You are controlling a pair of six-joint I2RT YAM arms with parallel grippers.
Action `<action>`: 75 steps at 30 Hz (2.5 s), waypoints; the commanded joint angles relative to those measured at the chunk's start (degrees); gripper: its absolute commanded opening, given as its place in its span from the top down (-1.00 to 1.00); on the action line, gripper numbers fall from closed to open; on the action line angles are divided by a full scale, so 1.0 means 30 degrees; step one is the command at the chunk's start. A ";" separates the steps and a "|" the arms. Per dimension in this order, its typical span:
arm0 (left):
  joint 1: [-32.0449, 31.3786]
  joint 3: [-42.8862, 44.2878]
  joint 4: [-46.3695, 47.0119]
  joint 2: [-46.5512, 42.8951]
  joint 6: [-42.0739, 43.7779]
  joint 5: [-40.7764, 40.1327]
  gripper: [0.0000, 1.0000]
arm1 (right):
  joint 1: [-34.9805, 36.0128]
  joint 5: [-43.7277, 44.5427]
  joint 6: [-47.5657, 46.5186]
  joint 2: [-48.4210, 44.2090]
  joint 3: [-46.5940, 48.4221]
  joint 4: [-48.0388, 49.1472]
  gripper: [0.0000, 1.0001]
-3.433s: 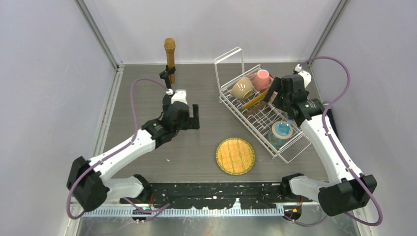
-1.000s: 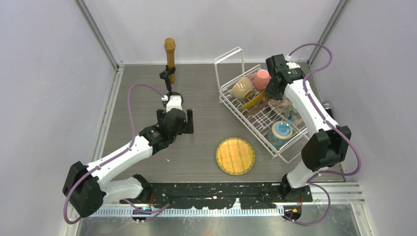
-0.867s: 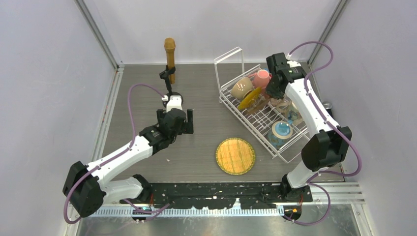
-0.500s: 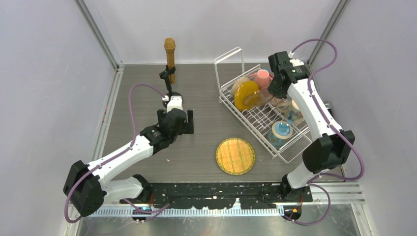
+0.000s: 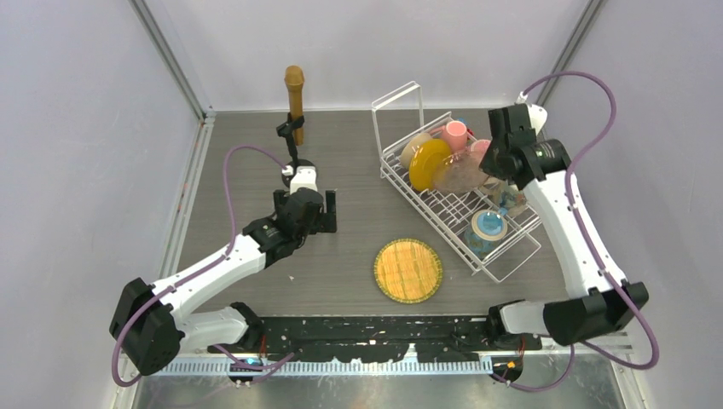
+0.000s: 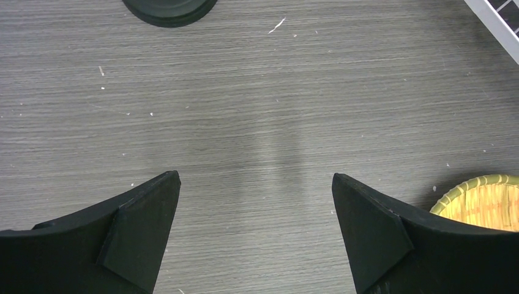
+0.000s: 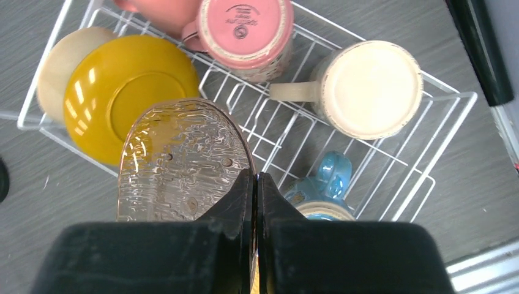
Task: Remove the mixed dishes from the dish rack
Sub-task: Pick up the plate from the dish rack, then place the plate at the center of the board.
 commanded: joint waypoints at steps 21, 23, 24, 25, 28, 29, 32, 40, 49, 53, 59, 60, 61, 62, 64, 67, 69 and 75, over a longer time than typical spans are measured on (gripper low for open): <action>0.4361 -0.1930 1.4415 0.1198 -1.0463 1.9566 -0.96 | 0.1978 -1.7106 -0.6873 -0.5754 -1.1489 1.7091 0.99; 0.4334 -0.1655 1.5637 0.2343 -1.1083 2.0908 -0.87 | 0.2294 -1.7088 -0.6848 -0.5670 -1.1584 1.7338 0.99; 0.4307 -0.1584 1.6736 0.2829 -1.1423 2.1468 -0.82 | 0.2388 -1.6962 -0.6861 -0.5610 -1.1561 1.7337 0.99; 0.4303 -0.1582 1.7420 0.3304 -1.1839 2.1966 -0.80 | 0.2539 -1.6814 -0.6908 -0.5491 -1.1511 1.7288 0.99; 0.4203 -0.1581 1.9010 0.4556 -1.2666 2.2965 -0.73 | 0.2743 -1.6476 -0.7012 -0.5177 -1.1406 1.7065 0.99; 0.4188 -0.1545 1.9169 0.4809 -1.2756 2.3091 -0.72 | 0.2788 -1.6513 -0.7048 -0.5114 -1.1348 1.7035 0.99; 0.4186 -0.1508 1.9354 0.5232 -1.2722 2.3327 -0.55 | 0.2859 -1.6231 -0.7291 -0.5060 -1.1112 1.6519 0.99; 0.3905 -0.0322 1.3769 0.4961 -0.9399 2.1608 1.00 | 0.2862 -1.6680 -0.7102 -0.4852 -1.1007 1.6229 0.85; 0.3583 0.0341 1.0059 0.5308 -0.6825 2.1159 1.00 | 0.2862 -0.7135 -0.5995 -0.5199 -0.9414 1.3935 -0.95; 0.2660 0.1154 0.8057 0.6409 -0.5424 2.1146 1.00 | 0.2862 -0.2710 -0.4342 -0.5225 -0.8039 1.2361 -0.99; 0.0803 0.3743 0.4865 0.9596 -0.3211 2.2160 1.00 | 0.2862 -0.1017 -0.4109 -0.5597 -0.8130 1.1696 -0.99; 0.0639 0.4060 0.4357 1.0020 -0.2968 2.2258 1.00 | 0.2862 -0.0946 -0.4117 -0.5839 -0.8225 1.1693 -0.99; 0.0483 0.4309 0.4011 1.0381 -0.2722 2.2340 1.00 | 0.2862 -0.0967 -0.4163 -0.5958 -0.8407 1.1698 -0.99; 0.0291 0.4530 0.3693 1.0645 -0.2482 2.2244 1.00 | 0.2862 -0.1009 -0.4277 -0.6193 -0.8495 1.1723 -0.99; -0.0066 0.4826 0.3161 1.0929 -0.2003 2.1972 0.98 | 0.2862 -0.0955 -0.4415 -0.6490 -0.8723 1.1770 -0.99; -0.0769 0.5564 0.1343 1.1321 -0.0944 2.0728 0.91 | 0.2862 -0.0701 -0.4567 -0.6697 -0.9050 1.1891 -0.99; -0.1214 0.6326 -0.0318 1.1729 -0.0233 1.9630 0.86 | 0.2862 -0.0748 -0.4637 -0.6707 -0.9196 1.2139 -0.99; -0.1906 0.7249 -0.1479 1.2620 0.0156 1.9173 0.61 | 0.2858 -0.0800 -0.4724 -0.6066 -0.9434 1.2885 -0.99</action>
